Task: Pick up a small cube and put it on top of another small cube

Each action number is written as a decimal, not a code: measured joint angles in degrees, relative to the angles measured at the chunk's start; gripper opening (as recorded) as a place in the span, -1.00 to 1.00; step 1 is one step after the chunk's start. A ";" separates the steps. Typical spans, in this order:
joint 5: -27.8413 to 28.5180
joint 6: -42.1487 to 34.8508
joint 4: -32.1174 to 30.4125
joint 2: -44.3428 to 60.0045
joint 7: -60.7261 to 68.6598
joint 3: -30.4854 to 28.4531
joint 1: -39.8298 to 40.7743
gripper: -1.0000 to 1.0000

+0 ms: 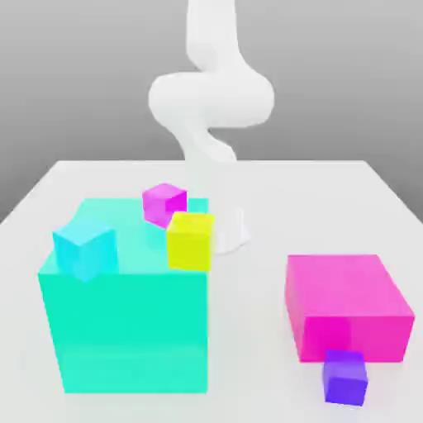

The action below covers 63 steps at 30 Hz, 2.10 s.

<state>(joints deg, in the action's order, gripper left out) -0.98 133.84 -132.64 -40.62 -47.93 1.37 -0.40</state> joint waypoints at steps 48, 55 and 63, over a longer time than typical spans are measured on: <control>6.18 12.74 -4.12 47.07 -27.06 5.36 -4.55 -1.00; 4.03 -4.51 0.29 34.10 -17.23 -0.83 8.12 -1.00; 2.86 -17.25 0.21 24.28 -10.93 -7.69 13.78 -1.00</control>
<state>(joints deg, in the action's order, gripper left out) 1.87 116.60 -132.43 -16.34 -58.86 -6.32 13.39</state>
